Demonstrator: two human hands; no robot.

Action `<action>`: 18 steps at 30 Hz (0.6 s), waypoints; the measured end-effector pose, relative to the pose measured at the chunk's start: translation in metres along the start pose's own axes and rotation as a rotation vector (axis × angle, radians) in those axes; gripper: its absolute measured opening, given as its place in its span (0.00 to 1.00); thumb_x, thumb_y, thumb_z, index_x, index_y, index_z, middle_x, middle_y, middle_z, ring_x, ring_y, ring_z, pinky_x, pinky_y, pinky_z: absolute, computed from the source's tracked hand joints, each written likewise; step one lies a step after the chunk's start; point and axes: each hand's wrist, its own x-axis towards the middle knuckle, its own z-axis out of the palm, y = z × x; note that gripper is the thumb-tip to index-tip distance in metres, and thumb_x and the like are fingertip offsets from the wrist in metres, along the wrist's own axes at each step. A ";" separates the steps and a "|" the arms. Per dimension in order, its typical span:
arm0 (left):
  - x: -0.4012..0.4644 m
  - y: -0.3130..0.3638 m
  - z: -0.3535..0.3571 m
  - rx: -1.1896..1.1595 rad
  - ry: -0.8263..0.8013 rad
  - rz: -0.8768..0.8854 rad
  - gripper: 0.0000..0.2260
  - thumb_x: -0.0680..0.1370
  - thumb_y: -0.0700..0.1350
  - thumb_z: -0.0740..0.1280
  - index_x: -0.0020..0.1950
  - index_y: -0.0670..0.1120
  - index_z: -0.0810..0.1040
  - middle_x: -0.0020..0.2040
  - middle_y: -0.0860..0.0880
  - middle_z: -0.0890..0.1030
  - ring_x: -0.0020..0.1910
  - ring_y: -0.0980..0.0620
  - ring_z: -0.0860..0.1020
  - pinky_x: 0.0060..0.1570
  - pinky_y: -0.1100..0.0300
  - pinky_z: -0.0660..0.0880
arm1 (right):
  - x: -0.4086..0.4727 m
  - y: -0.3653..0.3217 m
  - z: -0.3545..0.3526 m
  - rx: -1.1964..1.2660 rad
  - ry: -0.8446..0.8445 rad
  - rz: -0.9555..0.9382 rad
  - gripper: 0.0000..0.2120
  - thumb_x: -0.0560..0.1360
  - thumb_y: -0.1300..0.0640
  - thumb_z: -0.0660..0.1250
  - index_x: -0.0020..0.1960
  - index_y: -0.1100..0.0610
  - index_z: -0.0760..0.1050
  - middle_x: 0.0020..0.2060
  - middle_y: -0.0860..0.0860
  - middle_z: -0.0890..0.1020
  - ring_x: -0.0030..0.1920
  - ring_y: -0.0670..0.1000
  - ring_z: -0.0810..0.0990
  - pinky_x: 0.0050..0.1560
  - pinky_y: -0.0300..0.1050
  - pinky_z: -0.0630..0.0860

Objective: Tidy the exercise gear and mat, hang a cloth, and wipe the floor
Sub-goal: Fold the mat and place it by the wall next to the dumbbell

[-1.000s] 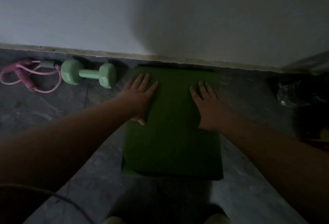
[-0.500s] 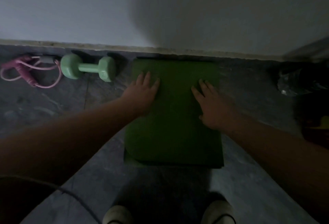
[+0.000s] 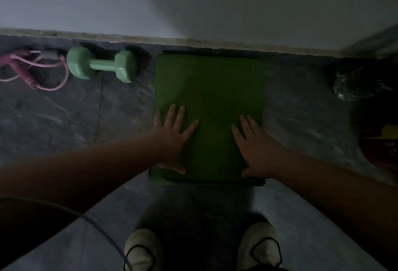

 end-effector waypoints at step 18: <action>-0.042 0.022 -0.036 -0.257 -0.032 -0.167 0.36 0.78 0.56 0.64 0.80 0.54 0.47 0.80 0.42 0.54 0.76 0.38 0.60 0.69 0.41 0.67 | -0.038 -0.006 -0.031 0.282 0.031 0.031 0.36 0.80 0.52 0.61 0.81 0.57 0.45 0.79 0.61 0.51 0.78 0.60 0.52 0.77 0.56 0.56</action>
